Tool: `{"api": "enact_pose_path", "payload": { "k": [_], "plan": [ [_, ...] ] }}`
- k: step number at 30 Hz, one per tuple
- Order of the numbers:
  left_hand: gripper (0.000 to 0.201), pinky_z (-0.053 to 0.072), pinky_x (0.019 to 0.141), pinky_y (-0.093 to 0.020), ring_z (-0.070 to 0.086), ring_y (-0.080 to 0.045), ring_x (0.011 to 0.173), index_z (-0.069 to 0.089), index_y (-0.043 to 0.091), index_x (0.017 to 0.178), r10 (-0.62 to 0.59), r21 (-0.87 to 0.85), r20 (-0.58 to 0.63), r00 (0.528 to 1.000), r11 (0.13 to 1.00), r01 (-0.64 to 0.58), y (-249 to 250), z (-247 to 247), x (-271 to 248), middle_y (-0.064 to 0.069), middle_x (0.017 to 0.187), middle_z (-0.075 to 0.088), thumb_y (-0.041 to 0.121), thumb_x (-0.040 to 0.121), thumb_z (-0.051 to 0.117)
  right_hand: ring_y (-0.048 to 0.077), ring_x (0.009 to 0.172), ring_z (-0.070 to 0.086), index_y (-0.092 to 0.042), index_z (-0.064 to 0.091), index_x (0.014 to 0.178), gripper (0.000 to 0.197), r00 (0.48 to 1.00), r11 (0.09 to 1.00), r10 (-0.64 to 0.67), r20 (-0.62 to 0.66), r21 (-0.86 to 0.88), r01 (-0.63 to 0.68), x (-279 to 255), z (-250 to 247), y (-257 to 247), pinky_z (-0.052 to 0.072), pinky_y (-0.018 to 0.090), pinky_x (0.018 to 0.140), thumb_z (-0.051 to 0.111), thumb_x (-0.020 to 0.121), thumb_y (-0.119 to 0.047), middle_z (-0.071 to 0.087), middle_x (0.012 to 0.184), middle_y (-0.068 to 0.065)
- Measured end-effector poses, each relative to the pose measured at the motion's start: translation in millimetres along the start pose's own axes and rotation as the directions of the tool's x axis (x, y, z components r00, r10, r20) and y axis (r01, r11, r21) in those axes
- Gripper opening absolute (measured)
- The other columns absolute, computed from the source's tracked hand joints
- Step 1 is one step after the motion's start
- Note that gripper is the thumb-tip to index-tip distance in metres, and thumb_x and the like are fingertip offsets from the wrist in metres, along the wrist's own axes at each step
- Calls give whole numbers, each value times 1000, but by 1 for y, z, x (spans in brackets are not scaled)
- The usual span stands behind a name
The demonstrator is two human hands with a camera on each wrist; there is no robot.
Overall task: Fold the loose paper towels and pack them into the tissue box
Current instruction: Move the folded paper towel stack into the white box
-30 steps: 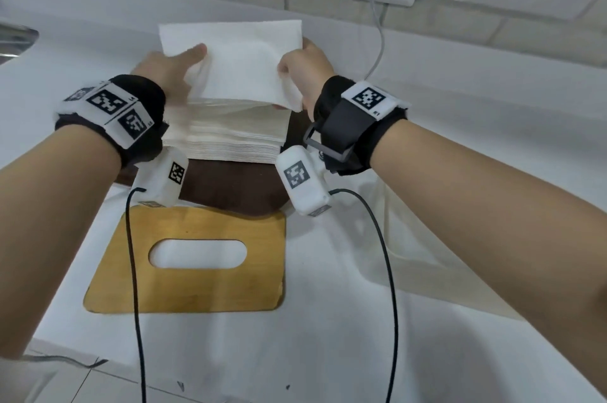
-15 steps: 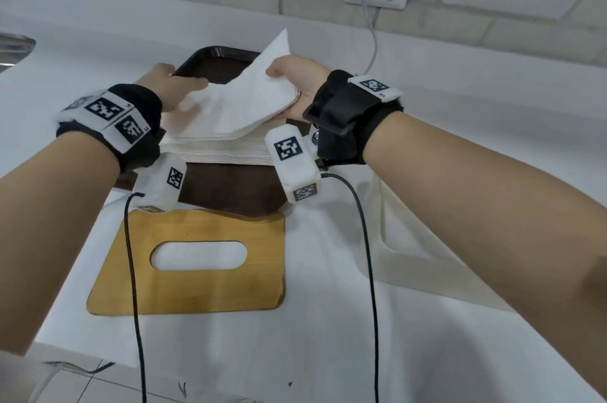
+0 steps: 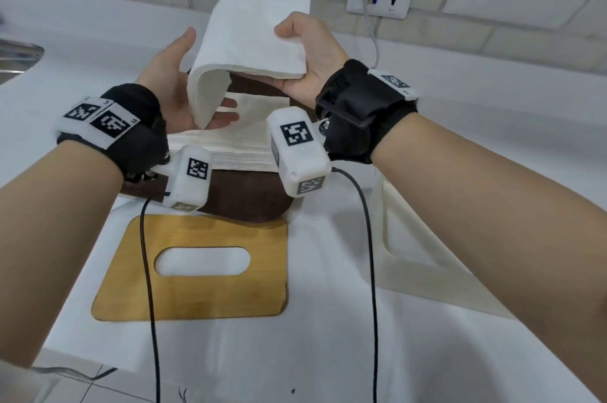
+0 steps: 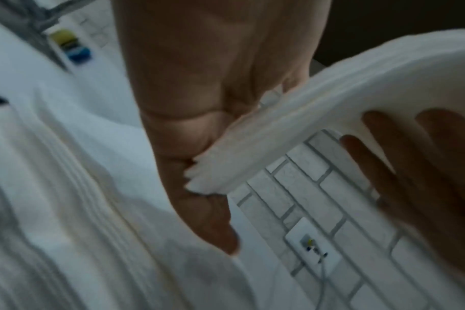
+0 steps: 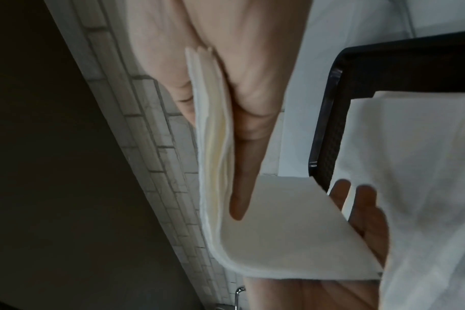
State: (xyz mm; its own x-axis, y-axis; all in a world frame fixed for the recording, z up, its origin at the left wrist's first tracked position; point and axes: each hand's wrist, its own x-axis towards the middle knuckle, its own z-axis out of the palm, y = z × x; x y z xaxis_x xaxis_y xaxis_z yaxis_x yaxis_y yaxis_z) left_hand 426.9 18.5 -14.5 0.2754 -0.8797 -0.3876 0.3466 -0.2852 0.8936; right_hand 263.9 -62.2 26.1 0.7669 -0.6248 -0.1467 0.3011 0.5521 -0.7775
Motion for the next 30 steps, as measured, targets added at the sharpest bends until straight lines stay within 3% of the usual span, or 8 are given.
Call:
{"api": "enact_pose_path", "payload": {
  "k": [4,7,9,13,17,21,25,30],
  "plan": [
    [36,50,64,-21,60,-16,81,63,17,103,85,-147,213,973,988,-54,-1,13,-13,-5,102,61,36,74,57,40,103,55,-1,46,104,23,999,999,-29,43,-44,31,-15,0,-17,50,53,88,30,87,2,52,110,20],
    [57,48,60,-15,59,-6,68,57,15,107,118,-241,284,952,969,-48,0,18,-15,-3,92,64,18,55,79,31,92,54,-2,44,100,20,980,920,-137,-146,-385,71,-32,-4,-37,54,36,64,37,81,2,48,103,14],
    [65,50,57,-14,65,-4,69,56,13,105,128,-136,210,969,986,-101,2,29,-17,3,88,70,19,47,86,28,95,52,-5,40,115,41,936,758,-292,-198,-645,100,-47,-11,-46,49,31,69,43,75,1,47,107,10],
    [32,52,53,-14,68,-2,67,57,16,94,161,7,105,981,987,-162,-2,59,-25,9,74,72,22,65,68,16,75,45,-24,30,114,48,900,538,-422,-109,-829,152,-88,-27,-54,43,23,57,39,79,8,38,89,-1],
    [23,55,68,-20,70,-10,84,63,16,100,121,133,221,968,979,-153,-17,73,-38,4,96,74,16,77,58,13,69,50,-24,37,109,41,918,513,-383,-105,-851,116,-116,-48,-57,46,17,48,43,83,8,43,89,-3],
    [49,56,64,-22,70,-10,87,67,17,95,334,289,84,939,893,-344,-37,94,-55,2,100,72,23,48,79,5,72,49,-25,39,93,39,854,344,-520,-9,-917,200,-146,-67,-56,44,16,56,54,78,9,45,85,-9],
    [47,52,83,-29,65,-17,103,61,11,110,570,270,-12,822,793,-546,-54,119,-68,-2,110,68,23,67,77,14,105,52,-32,39,99,51,722,303,-692,23,-898,319,-175,-86,-48,49,32,87,56,72,8,45,103,-15],
    [33,50,82,-20,61,-9,101,51,13,114,570,77,5,822,819,-568,-81,155,-83,2,108,62,-6,87,48,9,108,49,-28,43,97,42,665,406,-731,-153,-881,243,-202,-110,-33,42,41,101,55,79,7,47,101,-17]
  ]
}}
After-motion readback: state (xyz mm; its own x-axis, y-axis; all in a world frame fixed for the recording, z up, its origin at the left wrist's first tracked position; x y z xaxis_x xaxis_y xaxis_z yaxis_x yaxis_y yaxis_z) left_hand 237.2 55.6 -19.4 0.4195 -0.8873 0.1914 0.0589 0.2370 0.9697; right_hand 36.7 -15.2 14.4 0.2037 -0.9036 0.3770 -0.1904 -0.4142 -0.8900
